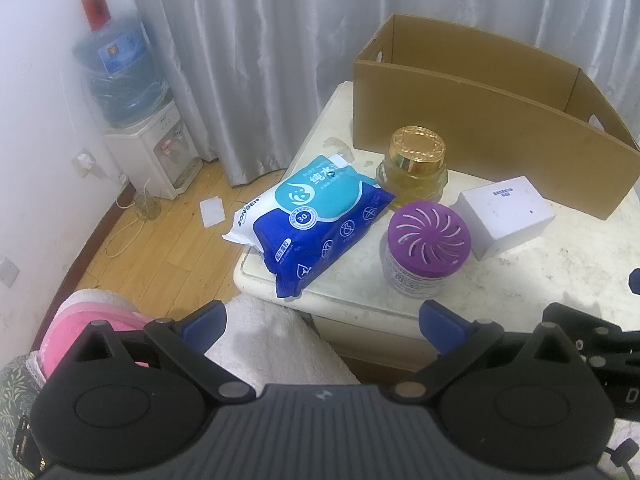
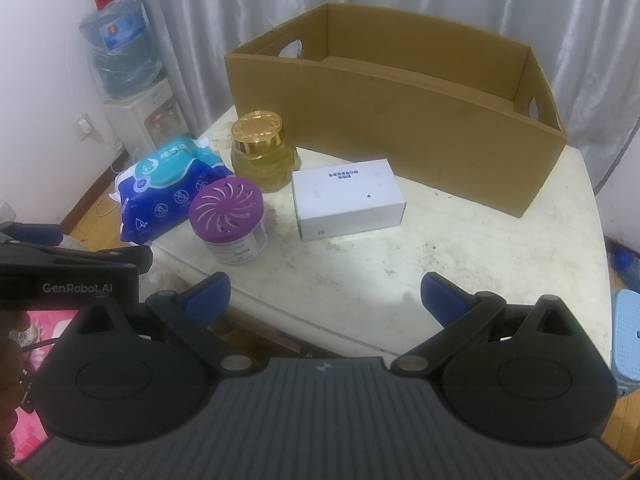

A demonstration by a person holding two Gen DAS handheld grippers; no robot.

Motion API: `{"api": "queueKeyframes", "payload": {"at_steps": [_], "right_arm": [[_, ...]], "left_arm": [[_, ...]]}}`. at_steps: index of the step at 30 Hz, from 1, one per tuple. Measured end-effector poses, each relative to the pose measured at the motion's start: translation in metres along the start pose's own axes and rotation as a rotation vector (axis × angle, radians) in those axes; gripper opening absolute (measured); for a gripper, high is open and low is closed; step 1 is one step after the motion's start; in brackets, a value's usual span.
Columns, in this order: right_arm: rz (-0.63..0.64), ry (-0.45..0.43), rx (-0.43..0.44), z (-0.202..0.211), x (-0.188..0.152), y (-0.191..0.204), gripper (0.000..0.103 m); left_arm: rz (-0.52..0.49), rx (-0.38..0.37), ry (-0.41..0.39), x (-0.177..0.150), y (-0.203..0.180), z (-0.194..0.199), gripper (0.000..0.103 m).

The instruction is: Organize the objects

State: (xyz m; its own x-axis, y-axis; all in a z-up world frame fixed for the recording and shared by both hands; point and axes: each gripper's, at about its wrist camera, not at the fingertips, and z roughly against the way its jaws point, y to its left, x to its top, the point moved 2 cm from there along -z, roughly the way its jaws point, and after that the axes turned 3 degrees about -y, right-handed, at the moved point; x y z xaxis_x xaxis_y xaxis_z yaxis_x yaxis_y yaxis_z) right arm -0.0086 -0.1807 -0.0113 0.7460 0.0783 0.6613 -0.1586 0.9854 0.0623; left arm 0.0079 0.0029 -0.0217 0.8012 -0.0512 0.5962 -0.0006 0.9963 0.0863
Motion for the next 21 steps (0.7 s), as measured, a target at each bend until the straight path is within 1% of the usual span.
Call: {"api": "queueKeyframes", "payload": {"at_steps": [21], "right_arm": [[-0.003,0.0,0.0,-0.0007,0.0012,-0.0015,0.102]], "left_arm": [[-0.005,0.005,0.01,-0.0006,-0.0027,-0.0022,0.103]]}}
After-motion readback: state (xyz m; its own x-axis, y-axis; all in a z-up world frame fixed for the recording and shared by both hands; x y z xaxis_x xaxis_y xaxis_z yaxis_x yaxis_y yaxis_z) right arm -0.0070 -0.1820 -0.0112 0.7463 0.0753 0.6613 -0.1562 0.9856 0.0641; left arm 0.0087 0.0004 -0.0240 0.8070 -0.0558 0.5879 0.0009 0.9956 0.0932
